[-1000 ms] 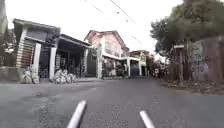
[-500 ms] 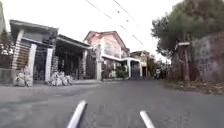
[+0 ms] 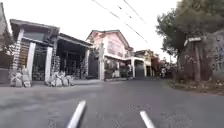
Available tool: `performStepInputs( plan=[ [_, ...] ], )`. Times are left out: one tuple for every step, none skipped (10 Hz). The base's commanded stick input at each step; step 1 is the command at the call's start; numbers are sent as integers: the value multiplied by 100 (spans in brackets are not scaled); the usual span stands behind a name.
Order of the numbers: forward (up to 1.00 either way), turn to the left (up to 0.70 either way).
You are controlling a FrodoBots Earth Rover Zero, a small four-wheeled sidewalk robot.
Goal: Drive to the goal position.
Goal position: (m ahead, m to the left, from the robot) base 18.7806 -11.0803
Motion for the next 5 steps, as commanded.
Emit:
performStepInputs(
  plan=[
    [100, -5],
    [100, -40],
    [100, -40],
    [100, -40],
    [100, -40]
  ],
)
